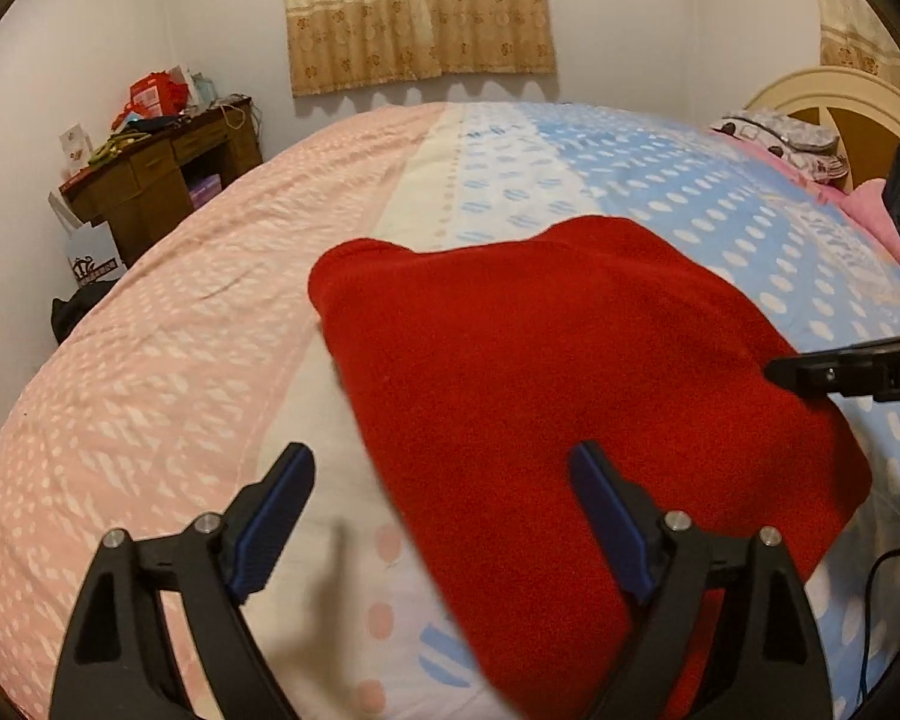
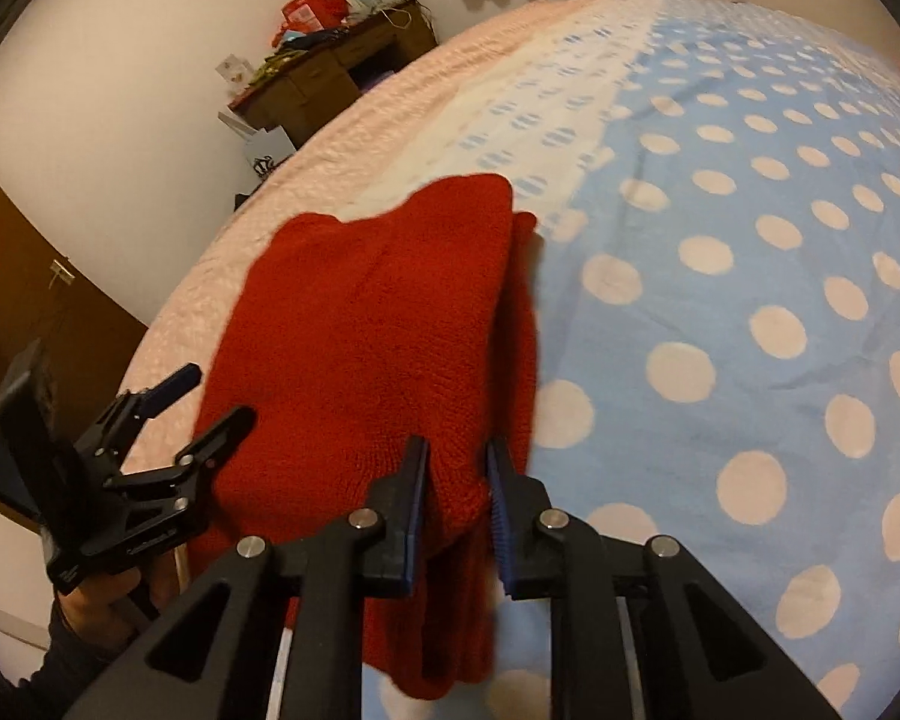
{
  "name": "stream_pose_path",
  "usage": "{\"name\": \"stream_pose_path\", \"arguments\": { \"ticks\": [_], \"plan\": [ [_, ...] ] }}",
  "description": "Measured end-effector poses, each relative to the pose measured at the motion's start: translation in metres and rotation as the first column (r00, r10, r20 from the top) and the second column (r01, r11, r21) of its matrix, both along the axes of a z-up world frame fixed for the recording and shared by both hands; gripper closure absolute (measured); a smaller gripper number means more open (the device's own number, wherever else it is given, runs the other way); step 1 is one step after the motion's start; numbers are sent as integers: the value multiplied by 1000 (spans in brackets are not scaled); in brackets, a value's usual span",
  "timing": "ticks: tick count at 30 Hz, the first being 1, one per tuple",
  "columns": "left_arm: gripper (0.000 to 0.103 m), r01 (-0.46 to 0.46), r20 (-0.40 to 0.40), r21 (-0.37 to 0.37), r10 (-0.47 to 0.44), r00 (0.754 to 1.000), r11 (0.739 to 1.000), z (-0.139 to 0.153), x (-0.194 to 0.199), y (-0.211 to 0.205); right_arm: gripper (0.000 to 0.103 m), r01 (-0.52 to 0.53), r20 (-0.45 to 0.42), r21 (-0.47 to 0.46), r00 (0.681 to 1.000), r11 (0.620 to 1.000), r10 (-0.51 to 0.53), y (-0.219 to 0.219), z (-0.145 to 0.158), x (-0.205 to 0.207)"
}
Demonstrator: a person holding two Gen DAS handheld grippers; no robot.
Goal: Fold small clothes
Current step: 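Lay the folded edge down and open the right tool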
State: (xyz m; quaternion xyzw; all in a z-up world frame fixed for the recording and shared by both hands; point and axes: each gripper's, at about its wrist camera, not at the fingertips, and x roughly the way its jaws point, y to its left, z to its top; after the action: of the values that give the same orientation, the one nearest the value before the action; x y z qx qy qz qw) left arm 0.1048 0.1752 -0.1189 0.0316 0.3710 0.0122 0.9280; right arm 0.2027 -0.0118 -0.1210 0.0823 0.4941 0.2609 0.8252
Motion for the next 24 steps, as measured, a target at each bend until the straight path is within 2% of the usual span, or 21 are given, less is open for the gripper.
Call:
{"name": "stream_pose_path", "arguments": {
  "ticks": [3,5,7,9,11,14,16,18,20,24],
  "plan": [
    [12,-7,-1,-5,7,1000,1000,8,-3,1,84,9,39,-29,999,1000,-8,3,6,-4],
    [12,1,4,19,-1,1000,1000,13,-6,-3,84,21,130,-62,991,998,-12,10,22,-13],
    [11,13,2,26,-13,1000,1000,13,-6,-8,83,20,215,-53,977,998,-8,15,38,-24],
    [11,16,-4,35,-16,1000,999,12,-6,-9,83,-25,268,-8,963,1000,26,20,50,-32],
    [11,14,-11,29,-13,1000,999,9,-5,-8,82,-95,299,-2,950,995,91,31,55,-41],
    [11,8,-13,14,-7,1000,1000,9,-6,-8,82,-153,262,-54,951,987,162,47,43,-43],
    [11,10,-14,15,-10,1000,1000,9,-8,-9,82,-128,197,-85,970,988,142,47,27,-37],
    [8,16,-15,10,-16,1000,1000,9,-11,-10,82,-90,131,-51,987,995,96,36,12,-26],
    [7,13,-16,14,-12,1000,1000,10,-14,-10,82,-90,115,-14,989,996,91,28,9,-23],
    [7,3,-7,4,-3,1000,1000,18,-25,-10,81,-90,129,-30,987,996,93,29,14,-32]
  ]
}}
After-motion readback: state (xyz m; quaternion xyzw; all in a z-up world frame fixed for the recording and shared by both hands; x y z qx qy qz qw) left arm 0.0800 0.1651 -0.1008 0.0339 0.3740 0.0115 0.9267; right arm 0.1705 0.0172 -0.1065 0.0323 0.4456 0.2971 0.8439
